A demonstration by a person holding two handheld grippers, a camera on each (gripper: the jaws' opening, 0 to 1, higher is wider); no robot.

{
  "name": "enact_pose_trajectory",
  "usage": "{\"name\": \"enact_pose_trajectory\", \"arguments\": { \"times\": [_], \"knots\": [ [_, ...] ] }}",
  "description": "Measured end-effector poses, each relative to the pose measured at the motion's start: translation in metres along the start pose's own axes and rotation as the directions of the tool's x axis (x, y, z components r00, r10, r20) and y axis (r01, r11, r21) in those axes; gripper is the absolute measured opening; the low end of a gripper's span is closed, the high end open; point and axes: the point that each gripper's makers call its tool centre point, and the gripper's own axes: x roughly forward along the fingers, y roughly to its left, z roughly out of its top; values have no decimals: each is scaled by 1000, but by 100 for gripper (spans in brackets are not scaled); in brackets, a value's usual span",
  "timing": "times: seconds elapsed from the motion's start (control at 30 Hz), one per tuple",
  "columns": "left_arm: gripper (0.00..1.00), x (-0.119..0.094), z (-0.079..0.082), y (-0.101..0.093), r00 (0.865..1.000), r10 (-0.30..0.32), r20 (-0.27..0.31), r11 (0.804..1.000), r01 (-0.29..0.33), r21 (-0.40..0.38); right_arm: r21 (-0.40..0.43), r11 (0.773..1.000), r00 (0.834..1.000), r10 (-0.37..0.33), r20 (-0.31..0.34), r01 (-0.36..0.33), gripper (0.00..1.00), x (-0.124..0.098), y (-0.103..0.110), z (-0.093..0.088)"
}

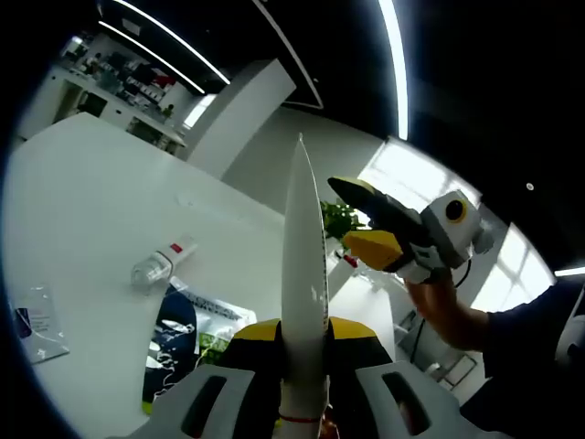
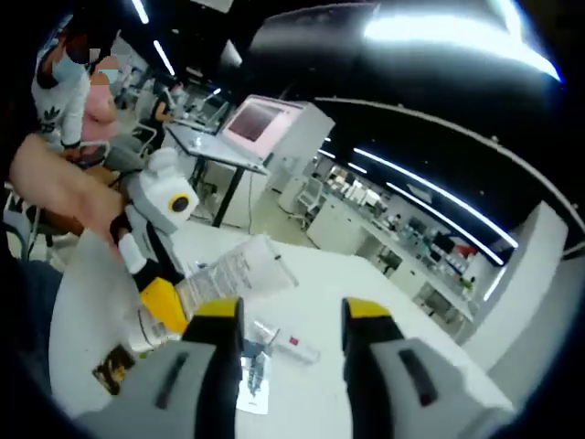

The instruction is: Arrange the skincare products in the storage area until every visible bottle or jar stands upright without overlapping.

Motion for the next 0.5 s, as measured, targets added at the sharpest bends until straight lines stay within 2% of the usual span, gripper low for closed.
{"name": "enact_pose_trajectory", "arguments": {
  "times": [0.1, 0.13, 0.23, 0.3, 0.37, 0.4, 0.5],
  "knots": [
    [16, 0, 1, 0, 1000, 3, 4, 1000, -3, 7, 131, 991, 1000, -9, 10, 8, 42, 1, 4, -9],
    [16, 0, 1, 0, 1000, 7, 7, 1000, -7, 10, 210, 978, 1000, -12, 15, 8, 42, 1, 5, -13],
    [16, 0, 1, 1, 1000, 12, 9, 1000, -12, 12, 340, 940, 999, -29, 37, 15, 43, 3, 5, -17],
    [16, 1, 1, 1, 1000, 15, 7, 1000, -15, 15, 428, 904, 993, -46, 108, -5, 45, 5, 4, -9],
    [16, 3, 1, 1, 1000, 17, 5, 1000, -17, 17, 462, 887, 989, -84, 122, 19, 46, 5, -1, -7],
    [16, 4, 0, 1, 1000, 18, 5, 1000, -18, 18, 461, 887, 991, -84, 108, 25, 47, 6, 2, -9],
    [16, 6, 0, 1, 1000, 21, 6, 1000, -21, 20, 493, 870, 991, -87, 102, 26, 52, 12, 15, -8]
  ]
}}
